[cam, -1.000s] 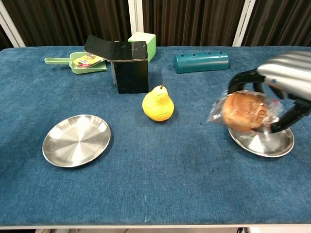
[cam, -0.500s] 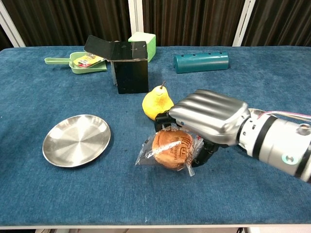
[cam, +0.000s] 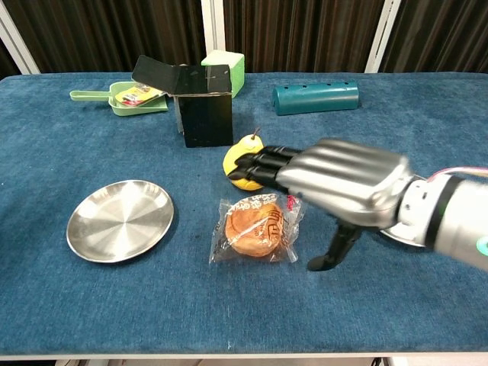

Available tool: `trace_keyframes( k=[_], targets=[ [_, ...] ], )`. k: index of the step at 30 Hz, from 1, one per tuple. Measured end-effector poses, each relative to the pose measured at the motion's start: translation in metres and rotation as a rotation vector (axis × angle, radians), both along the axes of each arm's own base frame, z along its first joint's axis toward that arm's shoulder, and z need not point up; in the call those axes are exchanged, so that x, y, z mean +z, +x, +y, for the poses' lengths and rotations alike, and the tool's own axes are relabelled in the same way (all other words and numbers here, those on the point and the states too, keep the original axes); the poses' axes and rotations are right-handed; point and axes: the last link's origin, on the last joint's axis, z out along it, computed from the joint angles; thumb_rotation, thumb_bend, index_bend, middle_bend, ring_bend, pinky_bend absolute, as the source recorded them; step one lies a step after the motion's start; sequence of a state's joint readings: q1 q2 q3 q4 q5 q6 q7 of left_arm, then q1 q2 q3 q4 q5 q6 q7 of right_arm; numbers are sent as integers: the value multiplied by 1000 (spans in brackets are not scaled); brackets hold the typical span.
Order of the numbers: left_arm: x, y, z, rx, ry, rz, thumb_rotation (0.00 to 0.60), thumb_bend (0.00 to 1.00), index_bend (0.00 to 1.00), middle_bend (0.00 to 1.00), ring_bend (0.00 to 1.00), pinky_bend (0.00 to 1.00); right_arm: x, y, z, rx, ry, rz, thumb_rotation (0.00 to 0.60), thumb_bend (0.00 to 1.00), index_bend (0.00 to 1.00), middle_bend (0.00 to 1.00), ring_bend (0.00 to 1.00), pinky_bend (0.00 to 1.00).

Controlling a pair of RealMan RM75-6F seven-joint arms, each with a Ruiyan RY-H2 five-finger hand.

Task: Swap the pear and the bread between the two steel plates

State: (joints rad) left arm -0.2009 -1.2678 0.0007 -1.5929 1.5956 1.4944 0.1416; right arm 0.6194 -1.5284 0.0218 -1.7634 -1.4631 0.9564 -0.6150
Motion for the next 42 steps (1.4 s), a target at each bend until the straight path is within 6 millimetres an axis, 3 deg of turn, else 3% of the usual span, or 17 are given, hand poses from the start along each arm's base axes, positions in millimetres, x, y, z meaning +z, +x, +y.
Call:
trace_keyframes(
  k=[4,8,13,17,24,29,33,42],
  targets=[
    [-1,-1,2,2,-7,-4,600,7,16,62,54,196,31,-7,-7,-33,-67,-58,600,195,0,0,0,333],
    [-4,-2,4,6,-22,-3,600,7,16,63,54,196,52,0,-26,-106,-94,-170,600,196,0,0,0,327],
    [-6,-4,7,16,-24,-2,600,7,16,63,54,196,58,14,-54,-185,-97,-227,600,195,0,0,0,327],
    [-6,-6,9,30,-23,1,600,7,16,62,55,196,49,29,-76,-230,-83,-211,600,195,0,0,0,312],
    [-5,-13,13,63,-20,-2,600,9,16,62,54,196,23,44,-98,-238,-103,-58,600,196,0,0,0,188],
    [-6,-16,13,71,-29,-1,600,8,16,62,55,196,3,52,-105,-249,-101,7,600,203,0,4,0,168],
    [-6,-16,12,69,-30,-3,600,9,16,62,55,196,-11,52,-107,-268,-80,36,600,267,3,27,6,169],
    [-3,-17,10,66,-24,-7,600,8,16,62,55,196,-28,46,-108,-279,-75,64,600,304,159,154,125,227]
  ],
)
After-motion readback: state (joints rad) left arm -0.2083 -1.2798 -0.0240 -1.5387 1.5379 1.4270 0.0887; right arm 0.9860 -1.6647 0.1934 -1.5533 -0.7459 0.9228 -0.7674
